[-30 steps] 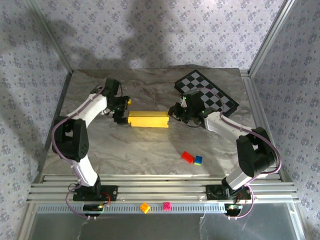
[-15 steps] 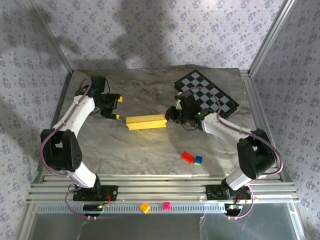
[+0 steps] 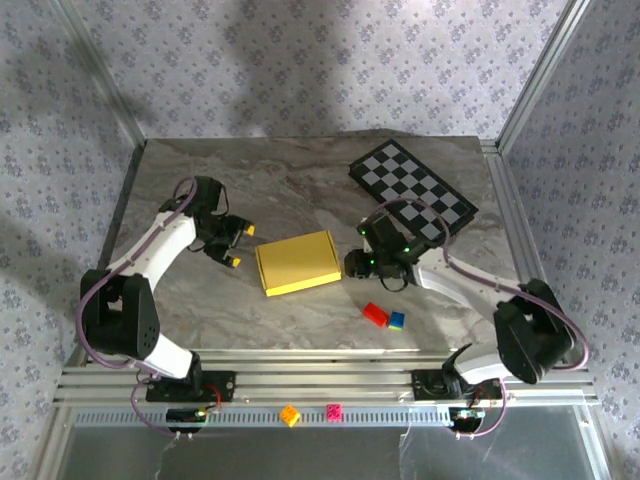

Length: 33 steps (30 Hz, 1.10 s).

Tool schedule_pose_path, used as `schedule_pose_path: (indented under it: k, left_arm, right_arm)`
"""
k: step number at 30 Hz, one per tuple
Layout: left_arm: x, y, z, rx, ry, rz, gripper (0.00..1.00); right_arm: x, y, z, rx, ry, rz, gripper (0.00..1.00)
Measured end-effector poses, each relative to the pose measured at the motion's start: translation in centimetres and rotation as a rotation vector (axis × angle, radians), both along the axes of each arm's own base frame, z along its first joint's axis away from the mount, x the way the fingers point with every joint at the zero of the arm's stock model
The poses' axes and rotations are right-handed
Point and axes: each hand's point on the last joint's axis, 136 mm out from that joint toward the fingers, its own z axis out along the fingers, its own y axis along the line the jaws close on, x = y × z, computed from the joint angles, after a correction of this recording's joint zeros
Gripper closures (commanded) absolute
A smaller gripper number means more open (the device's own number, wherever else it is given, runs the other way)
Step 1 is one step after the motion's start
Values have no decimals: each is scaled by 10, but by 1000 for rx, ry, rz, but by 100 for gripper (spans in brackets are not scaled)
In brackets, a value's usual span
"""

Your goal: Fold the paper box

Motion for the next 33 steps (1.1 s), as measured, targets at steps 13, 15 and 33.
schedule_pose_path:
  k: [13,15,33]
  left_arm:
    - [-21,95,135,492,-669,-61,0]
    - [-36,124,136,641,-665,18,0]
    - [-20,168,-38,1078,-543,-379,0]
  right_arm:
    - [16,-199,136,-111,-398,-678,0]
    - [13,-217,126,-187,-478,-700,0]
    - [82,-241,-30,-467,-449,-458,0]
